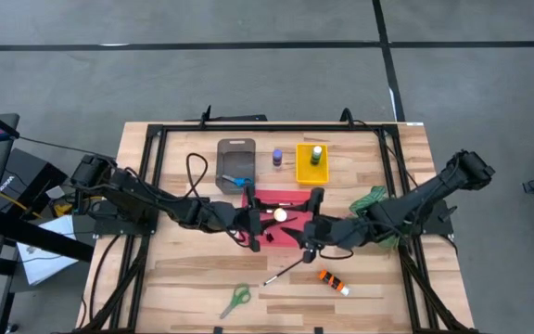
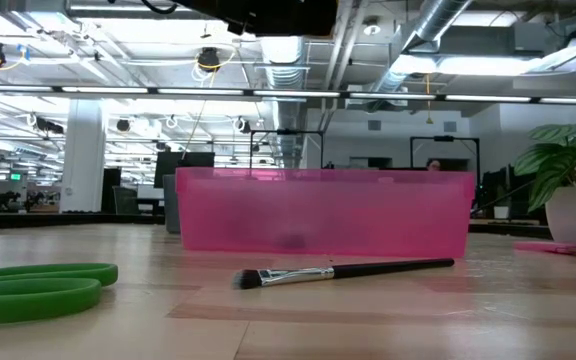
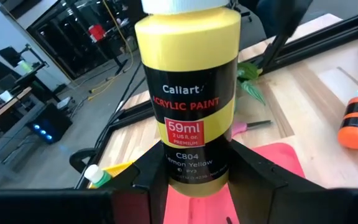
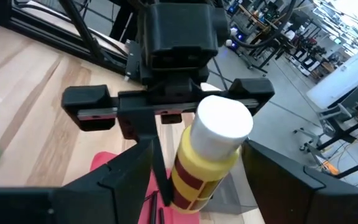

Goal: Pick & Place Paint Supplies
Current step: Put the yellow paint bottle into the yellow bin

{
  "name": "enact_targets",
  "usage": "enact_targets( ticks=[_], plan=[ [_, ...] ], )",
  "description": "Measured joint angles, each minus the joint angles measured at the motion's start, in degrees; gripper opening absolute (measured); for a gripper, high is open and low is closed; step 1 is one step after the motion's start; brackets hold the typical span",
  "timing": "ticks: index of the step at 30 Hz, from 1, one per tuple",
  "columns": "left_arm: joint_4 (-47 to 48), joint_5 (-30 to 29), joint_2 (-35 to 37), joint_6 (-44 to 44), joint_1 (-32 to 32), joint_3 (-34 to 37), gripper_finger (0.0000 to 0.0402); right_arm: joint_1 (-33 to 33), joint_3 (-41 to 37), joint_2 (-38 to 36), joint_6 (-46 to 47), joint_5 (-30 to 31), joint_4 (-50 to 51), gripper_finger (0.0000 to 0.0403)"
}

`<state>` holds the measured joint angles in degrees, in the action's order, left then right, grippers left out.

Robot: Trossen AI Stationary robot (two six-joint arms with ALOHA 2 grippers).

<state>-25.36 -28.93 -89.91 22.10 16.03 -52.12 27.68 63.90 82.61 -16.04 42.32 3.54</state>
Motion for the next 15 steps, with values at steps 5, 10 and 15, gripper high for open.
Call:
enact_targets(
  ticks=[5, 10, 15],
  plan=[
    [0.0, 0.1, 0.0, 0.0, 0.0, 0.0, 0.0128, -0.8, 0.0, 0.0, 0.0, -0.7, -1.0, 0.0244],
    [0.2, 1.0, -1.4, -0.3, 0.0, 0.0, 0.0127, -0.8, 0.0, 0.0, 0.0, -2.0, -1.7, 0.0244],
    [-1.4, 1.8, -3.3, -0.5, 0.0, 0.0, 0.0127, -0.8, 0.0, 0.0, 0.2, -2.0, -1.3, 0.0244]
  ],
)
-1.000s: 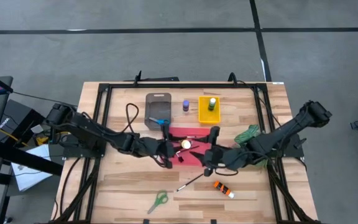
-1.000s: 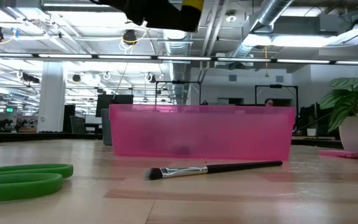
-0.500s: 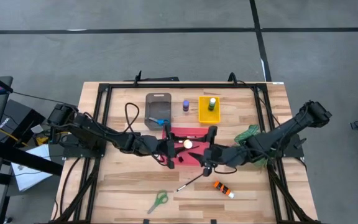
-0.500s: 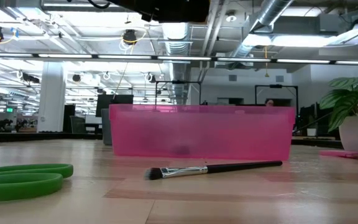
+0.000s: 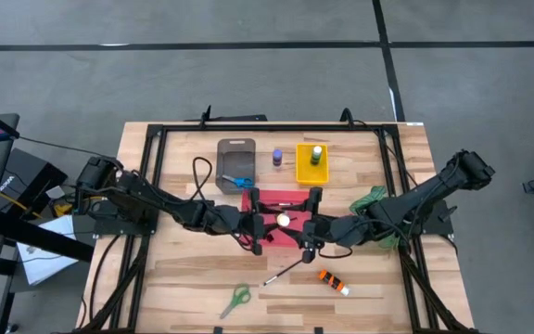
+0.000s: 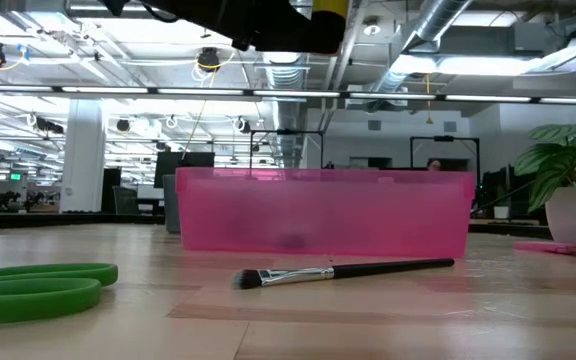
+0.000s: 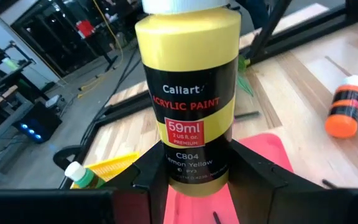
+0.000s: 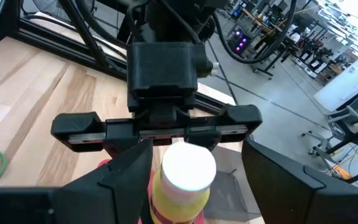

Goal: Pick & Place Paint Supplies
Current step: Put the yellow paint bottle into the yellow bin

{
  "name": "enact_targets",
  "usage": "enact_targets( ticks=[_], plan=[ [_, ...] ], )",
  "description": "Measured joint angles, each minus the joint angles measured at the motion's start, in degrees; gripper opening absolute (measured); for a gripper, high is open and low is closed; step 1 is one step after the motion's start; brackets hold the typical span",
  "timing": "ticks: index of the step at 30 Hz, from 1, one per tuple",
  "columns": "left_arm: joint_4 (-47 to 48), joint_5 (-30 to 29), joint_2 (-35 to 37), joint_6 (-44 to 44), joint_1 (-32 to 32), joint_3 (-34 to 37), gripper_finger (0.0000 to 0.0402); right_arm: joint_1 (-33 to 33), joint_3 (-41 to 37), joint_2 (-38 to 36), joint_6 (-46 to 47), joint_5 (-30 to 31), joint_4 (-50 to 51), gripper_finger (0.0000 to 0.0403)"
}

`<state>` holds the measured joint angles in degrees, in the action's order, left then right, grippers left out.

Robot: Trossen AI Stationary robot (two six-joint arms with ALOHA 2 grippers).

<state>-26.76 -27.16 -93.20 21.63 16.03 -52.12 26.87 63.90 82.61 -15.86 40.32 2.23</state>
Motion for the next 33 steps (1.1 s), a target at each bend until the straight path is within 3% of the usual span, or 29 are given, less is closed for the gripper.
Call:
enact_targets(
  ticks=[13, 18, 25, 30, 33],
  plan=[
    [-2.5, 0.0, -0.3, 0.0, 0.0, 0.0, 0.0127, 0.0, 0.0, 0.0, 0.4, 0.0, 1.3, 0.0236],
    [-2.4, -0.2, -0.3, -0.6, 0.0, 0.0, 0.0127, 0.0, 0.0, 0.0, 0.5, 0.0, 1.2, 0.0197],
    [-2.6, 1.7, -0.3, -0.6, 0.0, 0.0, 0.0128, 0.0, 0.0, 0.0, 0.9, -0.2, 1.1, 0.0107],
    [-2.6, 1.2, -0.3, -0.7, 0.0, 0.0, 0.0152, 0.1, 0.0, 0.0, 0.8, -0.2, 1.3, 0.0108],
    [-2.5, -4.7, -0.3, -1.0, -0.3, 0.0, 0.0176, 0.5, 0.0, 0.0, 0.5, 1.1, 1.9, 0.0108]
  ],
)
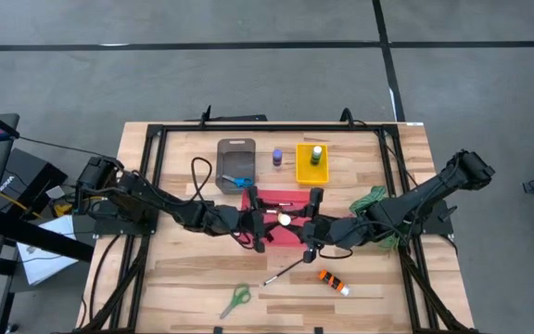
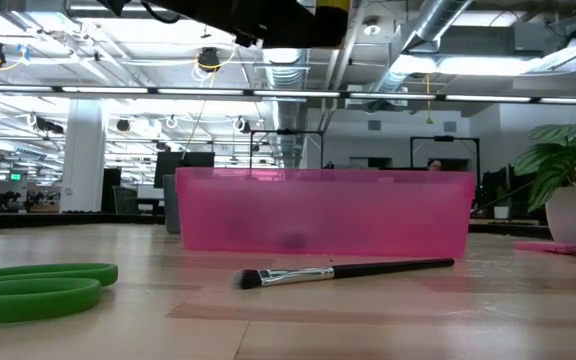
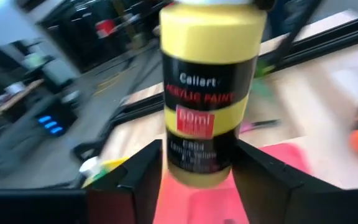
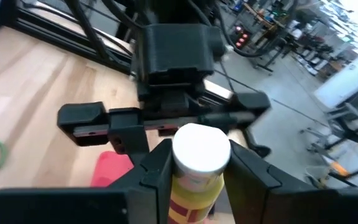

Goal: Pick & Place Paint Supplies
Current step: Put the yellow paint bottle into the yellow bin

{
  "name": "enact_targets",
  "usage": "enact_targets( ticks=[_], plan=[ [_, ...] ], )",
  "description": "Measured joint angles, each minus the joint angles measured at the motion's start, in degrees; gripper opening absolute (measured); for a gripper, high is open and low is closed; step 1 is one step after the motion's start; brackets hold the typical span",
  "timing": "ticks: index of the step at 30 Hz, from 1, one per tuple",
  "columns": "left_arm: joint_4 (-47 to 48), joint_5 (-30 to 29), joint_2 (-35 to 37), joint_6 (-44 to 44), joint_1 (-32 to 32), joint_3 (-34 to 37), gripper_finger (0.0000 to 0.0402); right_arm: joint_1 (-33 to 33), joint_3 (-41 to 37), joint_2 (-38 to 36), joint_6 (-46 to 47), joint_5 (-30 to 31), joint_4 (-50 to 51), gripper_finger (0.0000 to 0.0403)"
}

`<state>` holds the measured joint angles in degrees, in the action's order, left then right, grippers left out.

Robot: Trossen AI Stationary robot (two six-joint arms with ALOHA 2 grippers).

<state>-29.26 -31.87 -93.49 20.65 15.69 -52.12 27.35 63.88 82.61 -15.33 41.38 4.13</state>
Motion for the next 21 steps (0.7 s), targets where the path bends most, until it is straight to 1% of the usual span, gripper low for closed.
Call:
enact_targets(
  ticks=[2, 5, 6, 9, 11, 14, 18, 19, 21],
  plan=[
    [0.9, -4.6, 0.3, 1.4, -0.3, 0.0, 0.0192, 0.3, 0.0, 0.0, -0.1, 2.7, 0.3, 0.0108],
    [2.7, -9.5, 0.6, 4.8, -0.9, 0.0, 0.0213, 0.8, 0.0, 0.0, 0.0, 6.4, 1.2, 0.0108],
    [3.9, -11.5, 0.9, 5.8, -0.9, 0.0, 0.0219, 1.0, 0.0, 0.0, 0.2, 6.6, 1.7, 0.0108],
    [6.2, -14.9, 1.9, 6.4, -1.6, 0.0, 0.0233, 1.4, 0.0, -0.1, 1.1, 7.5, 3.5, 0.0108],
    [10.5, -17.2, 2.9, 6.4, -1.8, 0.0, 0.0239, 1.2, 0.0, -0.8, 2.7, 7.9, 5.8, 0.0108],
    [16.2, -17.8, 4.7, 6.2, -2.3, 0.0, 0.0243, 0.4, -0.1, -2.0, 6.1, 9.0, 10.7, 0.0108],
    [20.9, -17.7, 8.2, 5.8, -2.3, 0.1, 0.0239, -0.7, -3.3, -5.3, 9.1, 10.1, 12.2, 0.0108],
    [21.7, -17.3, 9.4, 5.7, -2.2, 0.1, 0.0237, -1.5, -4.4, -6.2, 9.6, 10.0, 12.2, 0.0108],
    [22.7, -14.4, 11.9, 4.8, -2.3, 0.1, 0.0234, -3.4, -7.1, -8.4, 10.8, 9.8, 12.0, 0.0108]
  ],
)
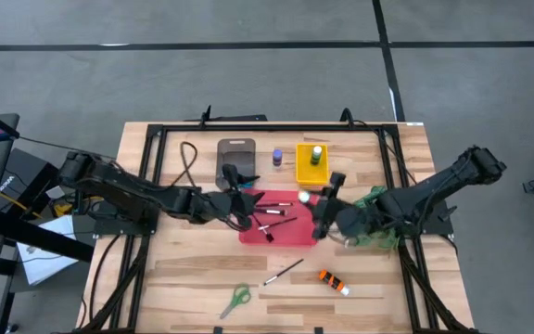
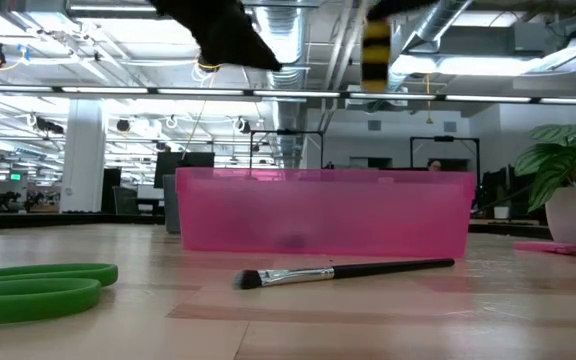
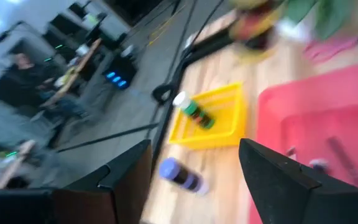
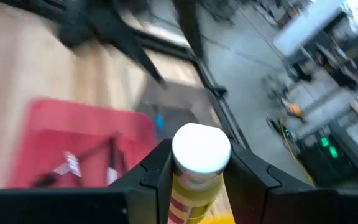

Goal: Pick & Place Paint Supplies
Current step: Put the yellow paint bottle into the yellow bin

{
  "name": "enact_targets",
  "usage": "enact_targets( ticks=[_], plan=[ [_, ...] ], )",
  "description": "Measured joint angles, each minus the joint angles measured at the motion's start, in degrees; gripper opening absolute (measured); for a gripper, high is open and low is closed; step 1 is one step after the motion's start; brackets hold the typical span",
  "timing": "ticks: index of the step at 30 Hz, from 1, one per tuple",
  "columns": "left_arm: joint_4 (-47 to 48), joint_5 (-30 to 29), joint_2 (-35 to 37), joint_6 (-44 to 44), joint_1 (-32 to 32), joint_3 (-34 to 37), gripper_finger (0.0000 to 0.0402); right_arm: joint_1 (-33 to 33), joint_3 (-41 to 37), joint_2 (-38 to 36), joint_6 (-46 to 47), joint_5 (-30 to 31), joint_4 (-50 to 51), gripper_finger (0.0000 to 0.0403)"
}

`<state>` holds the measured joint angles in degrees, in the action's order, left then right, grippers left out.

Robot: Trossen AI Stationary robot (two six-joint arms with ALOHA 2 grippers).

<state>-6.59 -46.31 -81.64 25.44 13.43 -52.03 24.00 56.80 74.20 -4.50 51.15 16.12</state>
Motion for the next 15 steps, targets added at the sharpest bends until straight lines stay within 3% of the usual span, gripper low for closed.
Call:
enact_targets(
  ticks=[4, 7, 15],
  plan=[
    [0.9, 6.7, 5.5, -1.9, 0.0, 1.7, 0.0227, -5.1, -6.2, -5.5, 2.9, -0.7, -0.9, 0.0108],
    [0.7, 9.2, 9.5, -2.0, 0.0, 4.1, 0.0222, -10.0, -11.5, -9.6, 2.9, -4.8, -7.2, 0.0108],
    [-2.0, 9.9, 16.7, -1.9, -0.5, 10.5, 0.0214, -24.1, -21.4, -13.0, 5.5, -13.4, -20.7, 0.0111]
  ],
)
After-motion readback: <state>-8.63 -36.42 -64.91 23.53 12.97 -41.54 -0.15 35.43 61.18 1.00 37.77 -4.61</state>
